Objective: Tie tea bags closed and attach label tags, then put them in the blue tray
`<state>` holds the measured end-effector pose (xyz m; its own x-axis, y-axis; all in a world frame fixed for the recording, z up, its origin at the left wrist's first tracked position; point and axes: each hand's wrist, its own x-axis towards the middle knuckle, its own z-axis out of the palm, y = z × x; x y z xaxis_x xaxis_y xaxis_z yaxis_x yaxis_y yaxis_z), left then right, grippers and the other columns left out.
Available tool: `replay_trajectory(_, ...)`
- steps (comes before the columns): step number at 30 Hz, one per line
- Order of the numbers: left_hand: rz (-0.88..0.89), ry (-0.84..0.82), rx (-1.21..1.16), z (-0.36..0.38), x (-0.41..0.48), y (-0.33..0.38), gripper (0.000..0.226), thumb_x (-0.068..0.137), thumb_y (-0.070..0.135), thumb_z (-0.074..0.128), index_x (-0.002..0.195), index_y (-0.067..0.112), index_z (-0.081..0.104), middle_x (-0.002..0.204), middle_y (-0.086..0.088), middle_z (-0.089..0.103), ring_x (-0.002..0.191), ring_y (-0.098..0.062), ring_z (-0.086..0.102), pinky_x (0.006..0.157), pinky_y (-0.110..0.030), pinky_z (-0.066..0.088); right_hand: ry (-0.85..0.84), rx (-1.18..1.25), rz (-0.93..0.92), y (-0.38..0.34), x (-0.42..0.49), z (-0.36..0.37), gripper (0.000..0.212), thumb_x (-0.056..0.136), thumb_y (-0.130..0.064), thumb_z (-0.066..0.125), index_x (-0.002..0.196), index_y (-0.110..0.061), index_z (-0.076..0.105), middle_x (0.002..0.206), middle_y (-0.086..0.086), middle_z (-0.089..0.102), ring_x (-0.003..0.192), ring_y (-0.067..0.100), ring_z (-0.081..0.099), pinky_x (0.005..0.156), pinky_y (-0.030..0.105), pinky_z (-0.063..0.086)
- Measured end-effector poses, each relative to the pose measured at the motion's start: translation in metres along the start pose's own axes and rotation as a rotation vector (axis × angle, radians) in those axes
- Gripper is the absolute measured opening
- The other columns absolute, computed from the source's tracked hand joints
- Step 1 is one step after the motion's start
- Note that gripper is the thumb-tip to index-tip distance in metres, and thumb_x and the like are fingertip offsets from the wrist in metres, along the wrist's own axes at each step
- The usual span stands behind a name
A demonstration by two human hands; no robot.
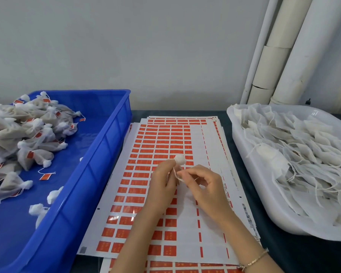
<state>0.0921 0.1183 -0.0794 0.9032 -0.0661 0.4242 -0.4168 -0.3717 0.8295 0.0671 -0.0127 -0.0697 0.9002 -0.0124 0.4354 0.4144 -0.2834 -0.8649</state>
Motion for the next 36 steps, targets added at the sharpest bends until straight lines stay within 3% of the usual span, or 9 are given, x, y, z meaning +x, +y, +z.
replay_trajectory(3, -0.108, -0.065, -0.173, -0.003, 0.001, 0.009, 0.027, 0.100, 0.030, 0.041, 0.109, 0.026, 0.067, 0.101, 0.014, 0.068, 0.100, -0.004, 0.061, 0.087, -0.019, 0.050, 0.117, 0.056, 0.108, 0.001, 0.001, -0.001, 0.008, 0.092, -0.029, 0.062, 0.090, -0.034, 0.068, 0.088, -0.020, 0.068, 0.088, 0.007, 0.064, 0.072, 0.018, 0.054)
replay_trajectory(5, -0.145, -0.098, -0.231, -0.004, -0.001, 0.015, 0.030, 0.098, 0.038, 0.038, 0.091, 0.039, 0.067, 0.089, 0.021, 0.066, 0.090, 0.003, 0.060, 0.077, -0.007, 0.046, 0.143, 0.042, 0.184, 0.004, 0.003, -0.003, 0.008, 0.093, -0.030, 0.060, 0.095, -0.037, 0.063, 0.093, -0.025, 0.065, 0.093, 0.002, 0.061, 0.073, 0.015, 0.053)
replay_trajectory(7, -0.227, -0.105, -0.257, -0.004, -0.002, 0.017, 0.028, 0.095, 0.044, 0.039, 0.083, 0.043, 0.065, 0.084, 0.029, 0.062, 0.085, 0.010, 0.057, 0.069, -0.001, 0.042, 0.072, 0.055, 0.276, 0.006, 0.006, -0.002, 0.013, 0.093, -0.029, 0.059, 0.102, -0.038, 0.063, 0.097, -0.024, 0.065, 0.096, 0.002, 0.060, 0.077, 0.014, 0.051)
replay_trajectory(10, -0.302, -0.109, -0.310, -0.004, -0.003, 0.014, 0.015, 0.095, 0.042, 0.047, 0.092, 0.043, 0.061, 0.087, 0.041, 0.058, 0.088, 0.019, 0.054, 0.065, 0.001, 0.042, -0.016, 0.116, 0.360, 0.005, 0.008, -0.002, 0.011, 0.093, -0.027, 0.060, 0.096, -0.032, 0.070, 0.091, -0.020, 0.069, 0.091, 0.000, 0.062, 0.076, 0.012, 0.051)
replay_trajectory(14, -0.297, -0.091, -0.349, -0.003, 0.000, 0.013, 0.014, 0.092, 0.038, 0.054, 0.094, 0.034, 0.067, 0.089, 0.025, 0.066, 0.088, 0.008, 0.059, 0.068, -0.003, 0.045, -0.011, 0.222, 0.385, 0.002, 0.010, -0.006, 0.012, 0.091, -0.022, 0.063, 0.090, -0.027, 0.073, 0.085, -0.015, 0.072, 0.086, -0.001, 0.063, 0.066, 0.009, 0.049)
replay_trajectory(20, -0.380, -0.068, -0.345, -0.001, 0.002, 0.010, 0.017, 0.090, 0.037, 0.059, 0.100, 0.026, 0.067, 0.102, 0.005, 0.066, 0.095, -0.011, 0.062, 0.065, -0.007, 0.048, 0.067, 0.248, 0.458, 0.001, 0.009, -0.005, 0.011, 0.083, -0.028, 0.072, 0.093, -0.032, 0.073, 0.089, -0.020, 0.072, 0.087, 0.005, 0.067, 0.066, 0.013, 0.052)
replay_trajectory(27, -0.410, -0.086, -0.391, 0.000, 0.004, 0.005, 0.021, 0.089, 0.039, 0.059, 0.095, 0.023, 0.070, 0.089, 0.010, 0.068, 0.088, -0.006, 0.062, 0.072, -0.013, 0.050, 0.104, 0.213, 0.388, 0.005, 0.007, -0.002, 0.021, 0.087, -0.021, 0.068, 0.100, -0.036, 0.061, 0.085, -0.014, 0.073, 0.087, 0.001, 0.067, 0.066, 0.012, 0.052)
replay_trajectory(32, -0.520, -0.100, -0.577, -0.002, 0.006, 0.005, 0.021, 0.093, 0.035, 0.057, 0.083, 0.026, 0.073, 0.088, 0.002, 0.071, 0.089, -0.015, 0.065, 0.079, -0.024, 0.053, 0.090, -0.065, 0.060, 0.006, 0.002, 0.004, 0.020, 0.090, -0.011, 0.063, 0.091, -0.030, 0.054, 0.085, -0.009, 0.066, 0.083, 0.007, 0.064, 0.072, 0.013, 0.052)
replay_trajectory(36, -0.576, -0.082, -0.672, -0.002, 0.008, 0.002, 0.021, 0.094, 0.032, 0.057, 0.092, 0.017, 0.071, 0.096, -0.007, 0.070, 0.095, -0.023, 0.065, 0.087, -0.031, 0.052, 0.149, -0.275, -0.111, 0.008, 0.001, 0.008, 0.023, 0.087, -0.004, 0.065, 0.081, -0.026, 0.058, 0.082, -0.007, 0.062, 0.080, 0.006, 0.059, 0.069, 0.011, 0.049)
